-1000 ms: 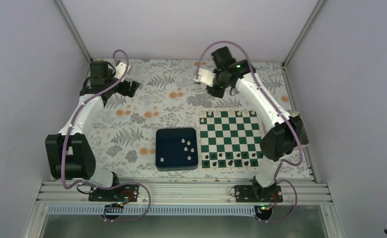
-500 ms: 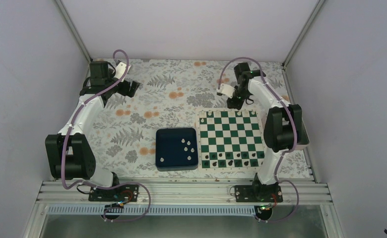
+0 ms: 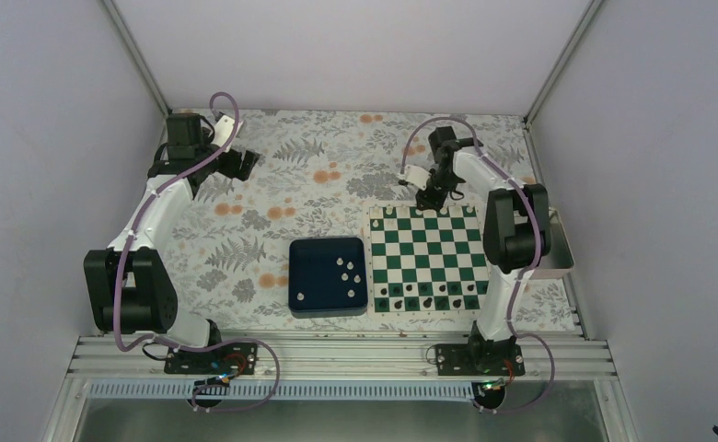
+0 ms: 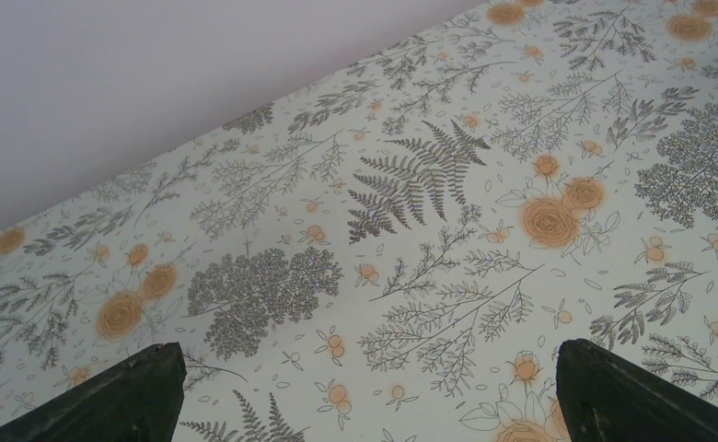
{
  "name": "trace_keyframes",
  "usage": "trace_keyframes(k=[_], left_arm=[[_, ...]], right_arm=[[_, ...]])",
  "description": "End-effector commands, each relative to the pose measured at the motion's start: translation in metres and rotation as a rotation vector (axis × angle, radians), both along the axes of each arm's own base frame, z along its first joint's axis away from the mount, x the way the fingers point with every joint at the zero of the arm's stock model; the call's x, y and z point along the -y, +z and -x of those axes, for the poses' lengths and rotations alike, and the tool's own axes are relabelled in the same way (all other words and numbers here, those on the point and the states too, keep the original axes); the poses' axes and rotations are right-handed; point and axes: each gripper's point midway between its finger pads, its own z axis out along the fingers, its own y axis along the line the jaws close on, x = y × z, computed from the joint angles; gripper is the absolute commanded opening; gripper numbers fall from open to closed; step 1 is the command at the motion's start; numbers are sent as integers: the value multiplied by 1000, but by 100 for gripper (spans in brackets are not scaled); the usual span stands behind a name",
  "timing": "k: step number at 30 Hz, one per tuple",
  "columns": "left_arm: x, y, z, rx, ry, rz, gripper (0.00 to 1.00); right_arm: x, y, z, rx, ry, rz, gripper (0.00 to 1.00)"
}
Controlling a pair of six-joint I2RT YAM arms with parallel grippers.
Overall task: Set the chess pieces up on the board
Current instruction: Place the chess piece on the chessboard.
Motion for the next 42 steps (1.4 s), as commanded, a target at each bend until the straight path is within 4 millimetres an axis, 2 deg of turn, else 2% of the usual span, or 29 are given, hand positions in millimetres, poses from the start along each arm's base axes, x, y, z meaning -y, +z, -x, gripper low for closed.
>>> trace_keyframes(k=[1,8,21,24,26,30,37,40,42], left_arm=[[-1,6,-2,20,-9,-1,100],[-1,4,-2,18,-7,-3,100],[-1,4,-1,18,-7,-5,100],[-1,3,-1,17,-8,-5,100],[-1,3,-1,16,-8,-4,100],[-2,4,-1,18,-6,-5,100],[-1,5,-1,19,-6,-5,100],[-1,5,-1,21,-6,-5,100],[-2,6,-1,22,-5,-6,100]], right_arm=[[-10,-10,-3,-9,30,-24,11],[-13,-9,-11,2,32,-31,11],[-12,-18,-11,-21,30,-20,12],[-11,-18,-12,-18,28,-14,14],[-9,-14,-15,1,24,-8,20],[-10,9,-23,68,18,-14,39],[-17,81,-36,221,17,-24,49],[-32,116,-35,304,46,-35,50],[-50,135,-31,352,80,-35,52]])
